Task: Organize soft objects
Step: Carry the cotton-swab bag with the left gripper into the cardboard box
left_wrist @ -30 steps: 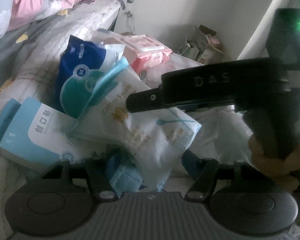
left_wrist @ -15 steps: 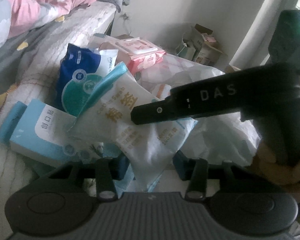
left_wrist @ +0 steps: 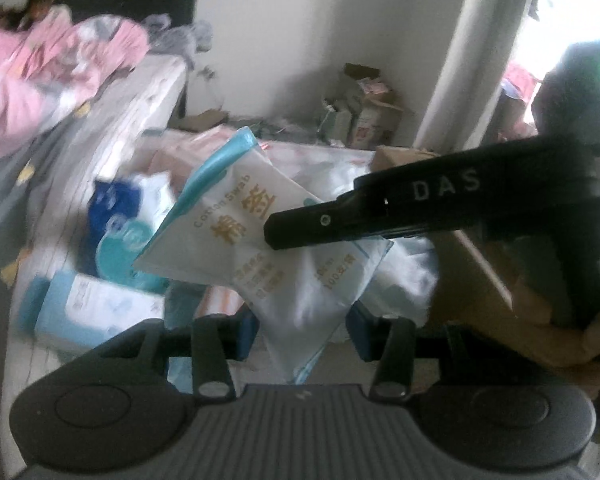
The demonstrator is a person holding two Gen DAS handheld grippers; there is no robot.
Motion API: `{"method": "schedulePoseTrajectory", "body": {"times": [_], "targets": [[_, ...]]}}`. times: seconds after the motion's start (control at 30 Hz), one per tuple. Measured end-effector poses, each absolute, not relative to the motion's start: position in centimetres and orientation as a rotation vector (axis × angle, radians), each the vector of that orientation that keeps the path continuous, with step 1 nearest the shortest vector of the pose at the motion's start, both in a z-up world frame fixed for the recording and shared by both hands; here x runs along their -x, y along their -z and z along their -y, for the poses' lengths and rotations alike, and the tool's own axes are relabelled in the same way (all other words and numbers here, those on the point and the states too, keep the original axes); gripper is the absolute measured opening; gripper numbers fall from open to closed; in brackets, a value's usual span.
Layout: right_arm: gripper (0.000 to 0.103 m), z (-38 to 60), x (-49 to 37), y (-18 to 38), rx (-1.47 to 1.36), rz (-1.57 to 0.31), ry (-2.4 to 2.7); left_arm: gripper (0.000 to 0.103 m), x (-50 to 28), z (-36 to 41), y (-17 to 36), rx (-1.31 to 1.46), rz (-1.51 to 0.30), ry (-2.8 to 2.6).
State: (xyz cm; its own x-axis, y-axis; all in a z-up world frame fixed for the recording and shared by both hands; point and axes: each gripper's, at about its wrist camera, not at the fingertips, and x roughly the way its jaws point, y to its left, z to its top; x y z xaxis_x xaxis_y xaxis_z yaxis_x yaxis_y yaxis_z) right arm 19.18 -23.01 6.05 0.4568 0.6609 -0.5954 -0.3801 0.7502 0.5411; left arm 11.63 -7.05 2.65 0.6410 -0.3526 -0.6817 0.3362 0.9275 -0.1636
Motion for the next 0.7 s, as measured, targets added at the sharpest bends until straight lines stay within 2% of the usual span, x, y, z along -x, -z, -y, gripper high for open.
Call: {"method": "schedulePoseTrajectory", "body": {"times": [0.37, 0.7], "targets": [[0.023, 35.6, -16.4, -9.2, -0.467, -0.748, -0.455, 0.048, -14.0, 18.0, -5.5, -0.091, -0.744, 0.617], [0.023, 49.8, -20.1, -6.2, -0.596, -0.754, -0.201, 0.049, -22.5, 33.0, -2.9, -0.211, -0.832, 0.768]]}}
